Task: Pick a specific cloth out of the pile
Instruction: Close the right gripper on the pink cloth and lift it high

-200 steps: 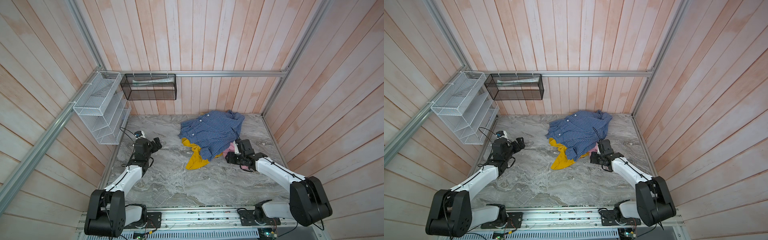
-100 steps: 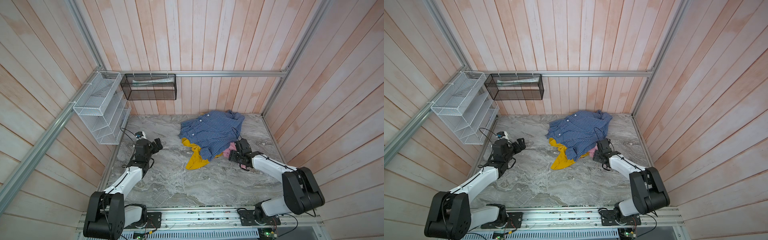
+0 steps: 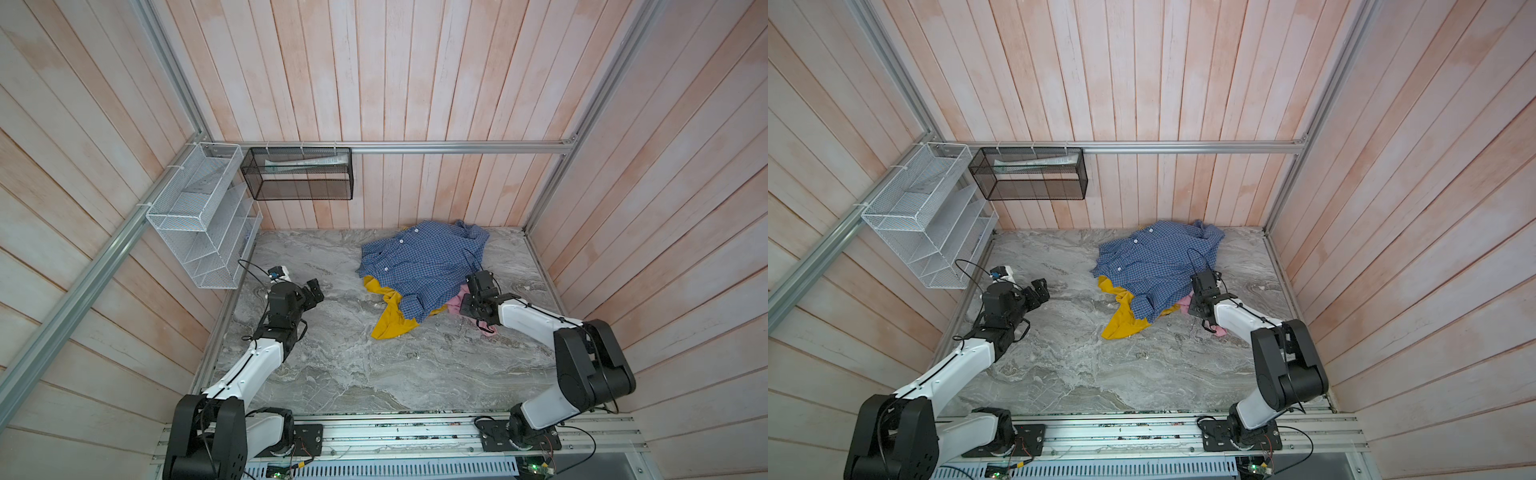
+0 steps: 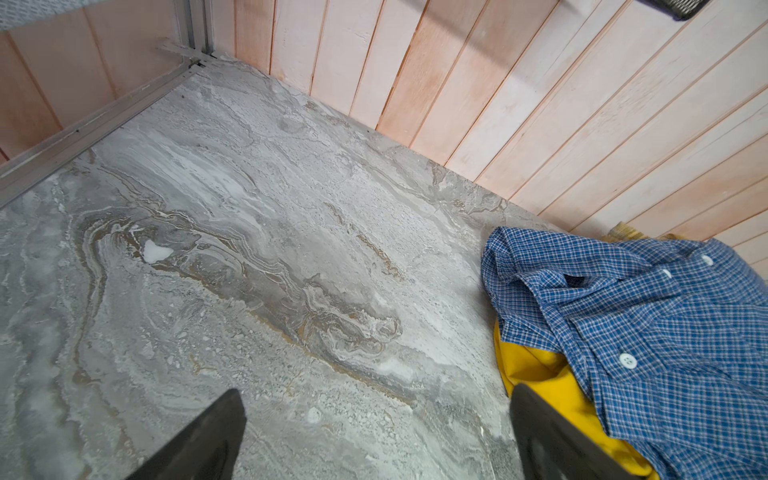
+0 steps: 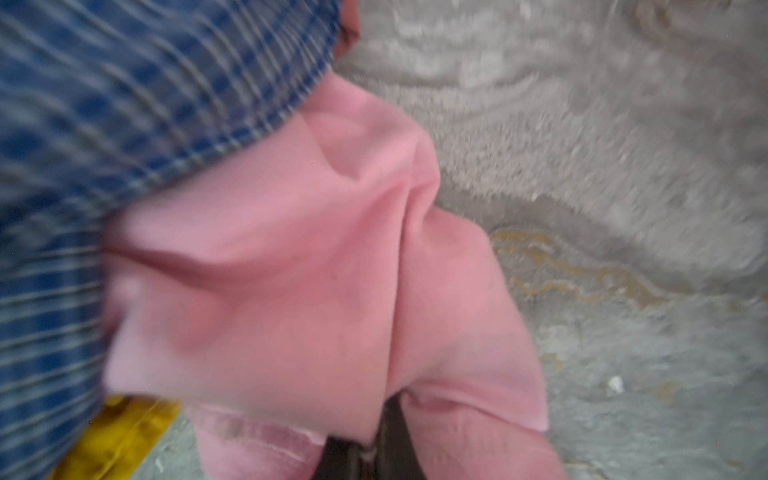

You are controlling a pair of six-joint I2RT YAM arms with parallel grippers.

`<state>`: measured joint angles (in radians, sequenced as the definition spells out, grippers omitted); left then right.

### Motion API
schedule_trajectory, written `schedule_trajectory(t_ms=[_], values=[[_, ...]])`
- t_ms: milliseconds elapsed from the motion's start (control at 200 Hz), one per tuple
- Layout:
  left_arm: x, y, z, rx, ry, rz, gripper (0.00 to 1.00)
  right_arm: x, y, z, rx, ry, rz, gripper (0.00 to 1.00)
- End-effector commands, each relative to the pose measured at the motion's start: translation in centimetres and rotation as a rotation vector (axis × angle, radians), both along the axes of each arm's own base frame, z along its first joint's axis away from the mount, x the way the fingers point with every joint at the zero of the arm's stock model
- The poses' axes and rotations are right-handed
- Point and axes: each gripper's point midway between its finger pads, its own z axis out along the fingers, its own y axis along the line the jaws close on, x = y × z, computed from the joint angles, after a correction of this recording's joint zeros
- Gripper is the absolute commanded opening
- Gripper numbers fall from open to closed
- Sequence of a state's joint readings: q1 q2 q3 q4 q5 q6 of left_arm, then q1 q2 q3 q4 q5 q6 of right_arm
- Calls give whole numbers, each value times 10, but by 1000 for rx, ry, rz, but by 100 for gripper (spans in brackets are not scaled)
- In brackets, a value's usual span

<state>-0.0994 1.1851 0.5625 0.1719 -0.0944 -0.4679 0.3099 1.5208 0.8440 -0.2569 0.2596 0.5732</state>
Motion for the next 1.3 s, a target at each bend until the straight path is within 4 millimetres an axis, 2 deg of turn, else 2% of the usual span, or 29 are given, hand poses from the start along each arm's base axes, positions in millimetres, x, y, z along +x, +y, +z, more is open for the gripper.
schedule_trajectory(t_ms=[0, 180, 320, 435, 855, 1296], values=[[-5, 3, -6, 19, 15, 11, 100, 6, -1, 46, 7, -123, -4, 0], [-3, 2, -5, 20, 13, 6, 100, 8, -3, 109, 7, -275, -15, 0], [-4, 2, -5, 22, 10, 8, 100, 8, 0, 171, 34, -449, 2, 0], [-4, 3, -4, 25, 7, 10, 100, 5, 5, 212, 37, -567, 32, 0], [-2, 2, -3, 23, 8, 8, 100, -3, 30, 293, -15, -852, 171, 0], [-2, 2, -3, 20, 7, 8, 100, -41, 42, 370, -166, -1134, 225, 0]])
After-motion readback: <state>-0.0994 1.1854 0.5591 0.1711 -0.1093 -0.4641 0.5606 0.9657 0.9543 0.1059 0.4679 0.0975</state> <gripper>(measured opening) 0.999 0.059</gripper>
